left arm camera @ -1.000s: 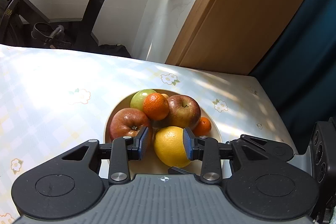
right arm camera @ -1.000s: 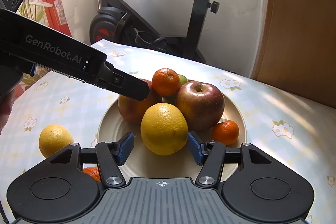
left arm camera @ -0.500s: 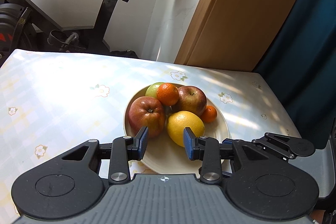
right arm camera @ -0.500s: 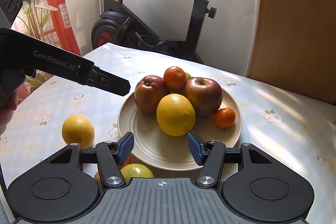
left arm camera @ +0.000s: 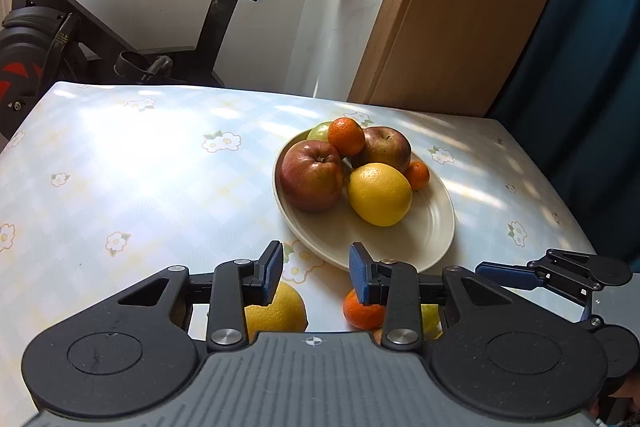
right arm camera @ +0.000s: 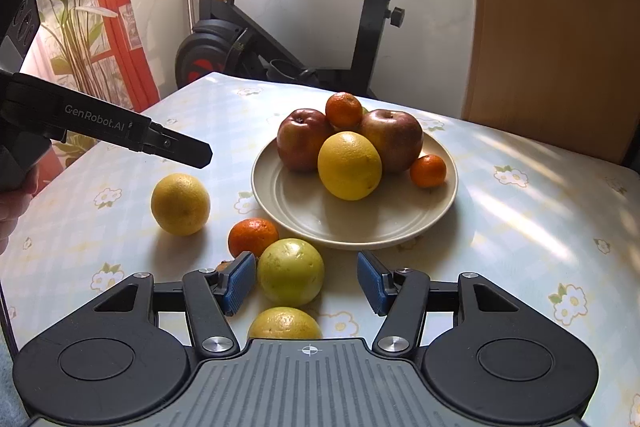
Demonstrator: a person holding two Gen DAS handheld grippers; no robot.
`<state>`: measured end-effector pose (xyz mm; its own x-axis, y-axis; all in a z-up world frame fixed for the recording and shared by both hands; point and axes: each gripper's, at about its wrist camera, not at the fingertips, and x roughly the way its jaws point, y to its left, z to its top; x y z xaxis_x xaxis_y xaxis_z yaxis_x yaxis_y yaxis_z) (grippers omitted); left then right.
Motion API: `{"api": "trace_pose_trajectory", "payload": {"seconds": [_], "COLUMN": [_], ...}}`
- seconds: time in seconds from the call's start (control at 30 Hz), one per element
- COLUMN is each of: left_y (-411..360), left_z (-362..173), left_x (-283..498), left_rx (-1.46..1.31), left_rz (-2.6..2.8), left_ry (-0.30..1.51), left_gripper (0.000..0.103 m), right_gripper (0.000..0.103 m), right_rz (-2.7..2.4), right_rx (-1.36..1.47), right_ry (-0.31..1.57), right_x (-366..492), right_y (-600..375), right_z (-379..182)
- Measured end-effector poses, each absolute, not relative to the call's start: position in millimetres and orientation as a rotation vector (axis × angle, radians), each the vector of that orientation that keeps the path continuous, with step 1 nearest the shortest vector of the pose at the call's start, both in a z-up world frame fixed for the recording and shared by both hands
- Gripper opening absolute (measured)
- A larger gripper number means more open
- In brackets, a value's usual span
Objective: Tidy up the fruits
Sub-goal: 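Move the right tool to the pale green grapefruit and close around it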
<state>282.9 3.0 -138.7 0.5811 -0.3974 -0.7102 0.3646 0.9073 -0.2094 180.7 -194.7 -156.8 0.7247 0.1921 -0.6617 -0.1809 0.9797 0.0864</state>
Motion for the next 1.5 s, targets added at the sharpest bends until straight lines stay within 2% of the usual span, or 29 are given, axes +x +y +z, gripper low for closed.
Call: {"api": "trace_pose_trajectory", "payload": {"seconds": [0.57,0.9,1.5], "left_y": [25.5,13.4,-6.7], "left_z": [-150.2,-149.3,-142.3], "left_x": [269.1,252.9,241.9], "left_rx": [-0.026,0.011,0.081], "left_rz": [-0.432,-0.467,-0.455], "left_ry": [0.84,0.799,0.773], "left_gripper": [0.038,0.038,0.038], "right_gripper": [0.052,0.043,0.042], "right_rz": [0.176,0.17,0.19], "right_rx": [0.009,-0.004,0.078], "right_ry": [0.745,0.735,0.598], "right_x": [152.7,146.6,136.8], "right_y": [-175.8,-179.2,-205.6], "right_z": [-185.1,-192.9,-184.6]}}
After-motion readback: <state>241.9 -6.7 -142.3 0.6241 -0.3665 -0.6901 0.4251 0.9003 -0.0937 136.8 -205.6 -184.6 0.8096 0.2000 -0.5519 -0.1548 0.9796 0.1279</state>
